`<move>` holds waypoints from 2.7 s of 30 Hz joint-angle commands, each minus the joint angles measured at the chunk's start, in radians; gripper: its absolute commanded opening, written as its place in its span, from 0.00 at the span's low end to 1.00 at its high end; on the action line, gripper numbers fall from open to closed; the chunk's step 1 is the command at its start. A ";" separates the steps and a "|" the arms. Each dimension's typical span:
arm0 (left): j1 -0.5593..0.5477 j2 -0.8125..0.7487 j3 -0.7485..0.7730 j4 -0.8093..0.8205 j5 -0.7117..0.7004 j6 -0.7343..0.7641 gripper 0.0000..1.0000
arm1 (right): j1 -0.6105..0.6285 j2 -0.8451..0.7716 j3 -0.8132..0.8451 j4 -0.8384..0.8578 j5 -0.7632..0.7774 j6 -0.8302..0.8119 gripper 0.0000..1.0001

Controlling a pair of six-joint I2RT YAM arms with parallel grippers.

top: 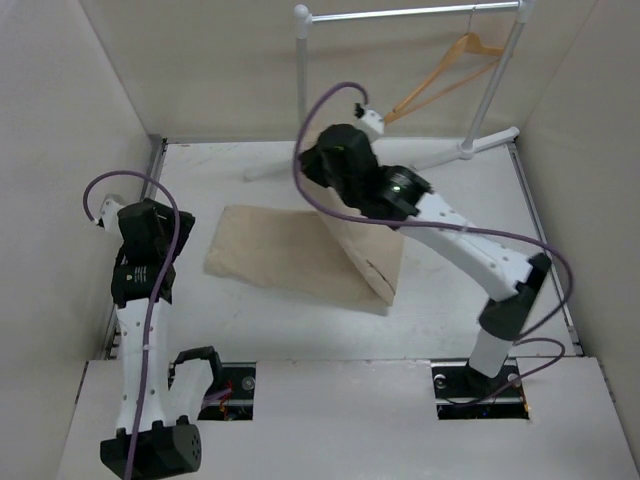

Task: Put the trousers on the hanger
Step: Fold the trousers at the center of the board.

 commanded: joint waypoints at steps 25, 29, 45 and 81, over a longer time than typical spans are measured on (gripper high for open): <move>-0.058 0.283 -0.206 0.232 0.053 0.058 0.53 | -0.116 -0.265 -0.714 0.257 -0.483 -0.182 0.26; -0.098 0.392 -0.160 0.308 0.014 0.066 0.53 | -0.142 -0.403 -0.956 0.265 -0.463 -0.190 0.50; -0.086 0.725 -0.063 0.240 -0.171 0.090 0.10 | -0.251 -0.383 -1.285 0.415 -0.565 -0.147 0.45; -0.115 0.541 -0.267 0.387 -0.056 0.052 0.27 | -0.289 -0.284 -1.472 0.745 -0.739 0.100 0.15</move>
